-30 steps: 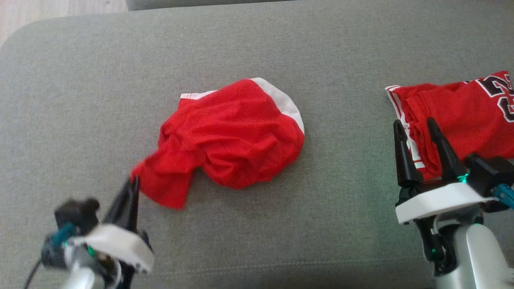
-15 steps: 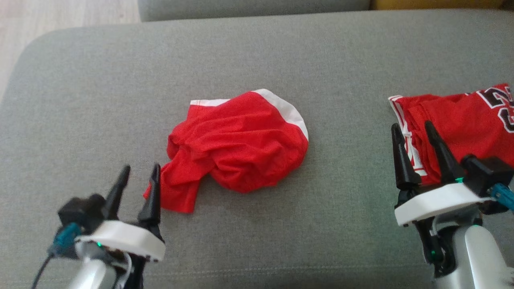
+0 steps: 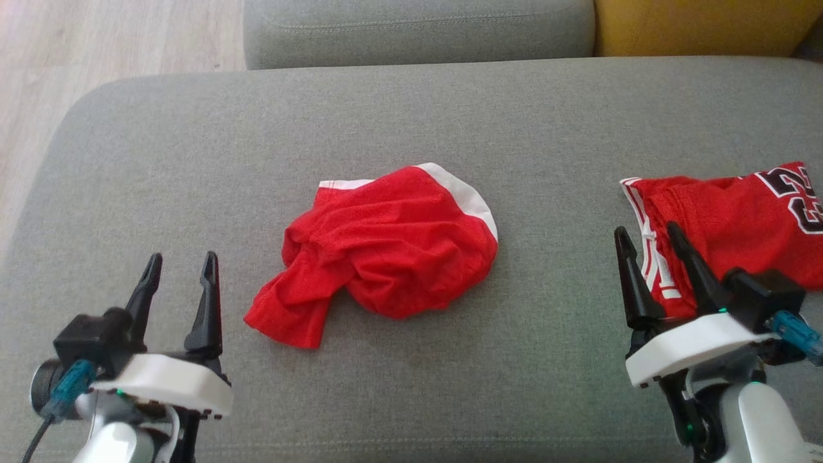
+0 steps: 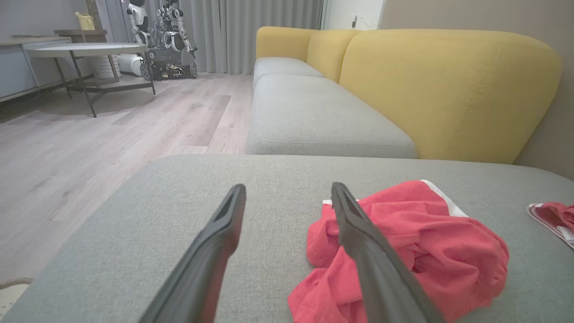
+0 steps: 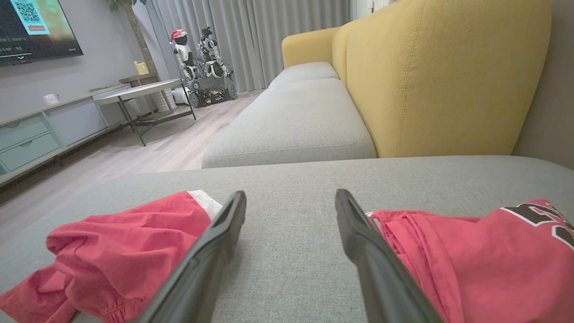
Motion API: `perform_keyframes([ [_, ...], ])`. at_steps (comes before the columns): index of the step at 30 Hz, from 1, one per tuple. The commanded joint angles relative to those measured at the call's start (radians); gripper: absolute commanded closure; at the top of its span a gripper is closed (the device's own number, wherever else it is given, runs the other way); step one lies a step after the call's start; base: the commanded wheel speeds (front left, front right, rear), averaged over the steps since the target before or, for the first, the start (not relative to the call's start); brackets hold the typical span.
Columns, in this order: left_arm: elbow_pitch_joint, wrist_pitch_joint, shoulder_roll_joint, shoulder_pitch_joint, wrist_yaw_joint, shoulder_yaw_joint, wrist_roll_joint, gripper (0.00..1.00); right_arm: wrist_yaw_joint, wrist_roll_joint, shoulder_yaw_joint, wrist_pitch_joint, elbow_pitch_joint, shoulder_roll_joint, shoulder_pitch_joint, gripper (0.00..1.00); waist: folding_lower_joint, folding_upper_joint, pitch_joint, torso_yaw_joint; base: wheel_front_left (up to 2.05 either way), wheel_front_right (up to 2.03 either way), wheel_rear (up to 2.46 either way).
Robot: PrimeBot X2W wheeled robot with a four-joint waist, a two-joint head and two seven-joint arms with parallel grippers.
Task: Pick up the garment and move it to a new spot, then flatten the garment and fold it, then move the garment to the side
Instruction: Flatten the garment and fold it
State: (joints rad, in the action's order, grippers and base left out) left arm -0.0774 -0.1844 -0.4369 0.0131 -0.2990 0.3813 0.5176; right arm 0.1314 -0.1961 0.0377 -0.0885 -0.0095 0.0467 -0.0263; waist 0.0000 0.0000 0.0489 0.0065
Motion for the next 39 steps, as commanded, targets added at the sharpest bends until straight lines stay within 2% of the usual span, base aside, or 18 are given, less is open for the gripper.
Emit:
perform_keyframes([
  [1,-0.041,0.005,-0.032,0.038,-0.009,-0.045,-0.008,0.00,-0.001,0.003,0.026,-0.004,-0.044,0.004,-0.016,0.00,0.0000,0.0000,-0.002,0.000,0.00,0.00,0.00],
  [16,-0.068,0.015,-0.039,0.036,-0.021,-0.038,-0.010,0.00,-0.001,0.006,0.024,-0.005,-0.052,0.004,-0.019,0.00,0.0000,0.0000,0.010,-0.001,0.00,0.00,0.00],
  [21,-0.073,0.015,-0.044,0.052,-0.017,-0.035,-0.014,0.00,-0.001,-0.011,0.035,-0.012,-0.014,0.004,-0.033,0.00,0.0000,0.0000,0.029,0.010,0.00,0.00,0.00],
  [24,-0.077,0.012,-0.045,0.064,-0.014,-0.034,-0.017,0.00,-0.001,-0.054,0.099,-0.021,0.061,0.004,-0.051,0.00,0.0000,0.0000,0.051,0.021,0.00,0.00,0.00],
  [31,-0.065,0.008,-0.034,0.100,-0.003,-0.020,-0.018,0.00,-0.001,-0.225,0.361,0.023,0.309,0.004,-0.139,0.00,0.0000,0.0000,0.104,0.064,0.00,0.00,0.00],
  [39,-0.041,-0.007,-0.024,0.138,0.013,-0.010,-0.021,0.00,-0.001,-0.465,0.484,0.127,0.512,0.004,-0.283,0.00,0.0000,0.0000,0.144,0.094,0.00,0.00,0.00],
])
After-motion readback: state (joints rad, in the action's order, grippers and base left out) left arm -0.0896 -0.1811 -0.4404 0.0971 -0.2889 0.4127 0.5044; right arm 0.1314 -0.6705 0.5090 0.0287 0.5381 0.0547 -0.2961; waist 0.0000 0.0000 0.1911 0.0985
